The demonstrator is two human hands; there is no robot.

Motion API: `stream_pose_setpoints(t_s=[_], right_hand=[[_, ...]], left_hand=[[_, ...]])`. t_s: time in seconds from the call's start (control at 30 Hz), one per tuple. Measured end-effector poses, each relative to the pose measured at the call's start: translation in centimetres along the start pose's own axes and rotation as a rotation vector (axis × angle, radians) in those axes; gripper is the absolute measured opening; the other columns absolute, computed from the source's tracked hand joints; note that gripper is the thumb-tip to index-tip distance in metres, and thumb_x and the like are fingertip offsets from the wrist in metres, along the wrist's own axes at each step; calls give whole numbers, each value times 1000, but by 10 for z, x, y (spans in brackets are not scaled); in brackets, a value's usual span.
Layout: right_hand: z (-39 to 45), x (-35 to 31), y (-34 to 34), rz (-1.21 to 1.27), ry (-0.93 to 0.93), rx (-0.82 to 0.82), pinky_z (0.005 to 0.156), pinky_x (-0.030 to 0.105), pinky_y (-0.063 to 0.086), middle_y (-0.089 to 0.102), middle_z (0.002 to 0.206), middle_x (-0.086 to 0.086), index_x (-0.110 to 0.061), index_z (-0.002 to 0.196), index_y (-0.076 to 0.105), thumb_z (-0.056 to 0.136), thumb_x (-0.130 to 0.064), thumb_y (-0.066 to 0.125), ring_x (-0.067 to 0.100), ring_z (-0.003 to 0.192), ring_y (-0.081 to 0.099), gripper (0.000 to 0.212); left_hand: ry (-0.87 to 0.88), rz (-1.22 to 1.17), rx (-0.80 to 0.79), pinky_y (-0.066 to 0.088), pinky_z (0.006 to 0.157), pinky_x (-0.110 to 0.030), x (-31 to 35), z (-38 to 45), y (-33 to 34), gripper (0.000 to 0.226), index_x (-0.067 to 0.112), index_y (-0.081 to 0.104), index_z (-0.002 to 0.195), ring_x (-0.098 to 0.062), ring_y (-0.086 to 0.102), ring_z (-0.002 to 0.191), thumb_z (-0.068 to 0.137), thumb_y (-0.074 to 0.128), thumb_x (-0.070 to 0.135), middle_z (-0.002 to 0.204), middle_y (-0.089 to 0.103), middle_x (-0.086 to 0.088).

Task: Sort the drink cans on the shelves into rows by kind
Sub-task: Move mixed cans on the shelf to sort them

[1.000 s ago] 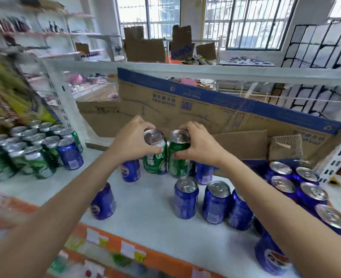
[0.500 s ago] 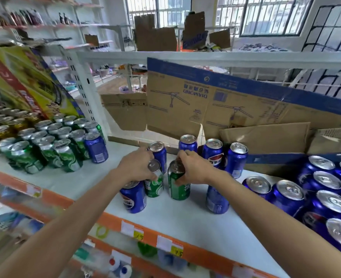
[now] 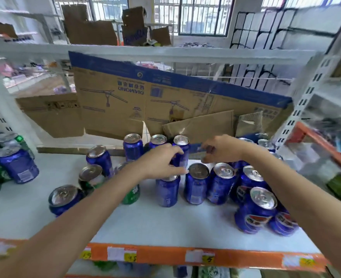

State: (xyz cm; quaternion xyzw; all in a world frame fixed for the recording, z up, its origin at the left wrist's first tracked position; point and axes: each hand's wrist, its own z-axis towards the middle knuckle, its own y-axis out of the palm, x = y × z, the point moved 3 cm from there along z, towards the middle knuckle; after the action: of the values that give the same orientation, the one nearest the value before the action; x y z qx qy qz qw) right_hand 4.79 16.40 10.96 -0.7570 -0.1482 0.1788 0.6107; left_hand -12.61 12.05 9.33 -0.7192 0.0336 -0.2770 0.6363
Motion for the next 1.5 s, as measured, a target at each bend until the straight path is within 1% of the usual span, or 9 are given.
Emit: stream_pose_setpoints(t_s=[0.23,0.47,0.63,0.8,0.93,1.1,1.27,1.4,1.5], right_hand=[[-23,35,35,-26,115,-243,77,32,46,57,102,-1,-19,111,53,69,-55,72,21,91,54,58],[-10,45,33,19,120,-120,70,31,44,58,110,8,-12,114,46,73,-47,73,22,88,53,61],[12,63,33,-41,195,-12,79,35,42,55,121,14,-7,126,38,77,-64,60,32,109,54,78],[17,69,29,-15,116,-153,95,37,41,44,134,12,-21,144,23,75,-53,70,30,122,46,89],[19,74,26,-6,18,-87,90,37,46,50,125,8,-26,135,38,73,-41,75,27,113,50,75],[31,87,20,-122,104,16,85,36,45,55,121,11,-16,129,46,76,-49,69,29,110,54,67],[45,98,19,-191,192,68,81,36,44,57,120,11,-10,118,51,81,-64,54,29,109,55,66],[47,104,17,-200,149,-14,95,38,39,51,128,11,-9,127,45,77,-57,64,29,119,48,72],[44,111,18,-135,134,-14,91,38,41,54,125,11,-11,126,41,75,-52,70,29,115,51,71]], left_hand=[[-19,260,-126,46,88,-40,21,28,42,76,20,39,130,-24,51,112,74,62,65,122,48,-3],[-25,138,-70,43,72,-33,20,64,37,57,20,50,111,-20,54,99,68,76,48,108,56,-1],[-13,170,-123,44,93,-40,14,90,26,72,25,41,135,-24,47,117,73,78,29,123,45,-3],[-128,314,-80,47,90,-43,15,97,35,80,13,43,130,-29,47,119,73,61,67,128,44,-9],[-96,253,-85,46,87,-41,18,104,35,71,11,48,124,-28,48,113,73,72,53,118,44,-7],[51,284,-81,36,82,-32,26,118,32,65,17,44,133,-23,39,114,78,73,35,115,43,-3],[105,418,-57,31,94,-33,29,144,28,65,20,38,140,-22,36,119,82,67,20,127,44,-3],[65,388,-60,32,100,-38,26,154,24,68,17,38,140,-25,37,123,82,68,39,133,45,-4],[-77,369,18,38,95,-41,33,158,30,69,9,49,124,-32,47,118,80,59,61,125,52,-12]])
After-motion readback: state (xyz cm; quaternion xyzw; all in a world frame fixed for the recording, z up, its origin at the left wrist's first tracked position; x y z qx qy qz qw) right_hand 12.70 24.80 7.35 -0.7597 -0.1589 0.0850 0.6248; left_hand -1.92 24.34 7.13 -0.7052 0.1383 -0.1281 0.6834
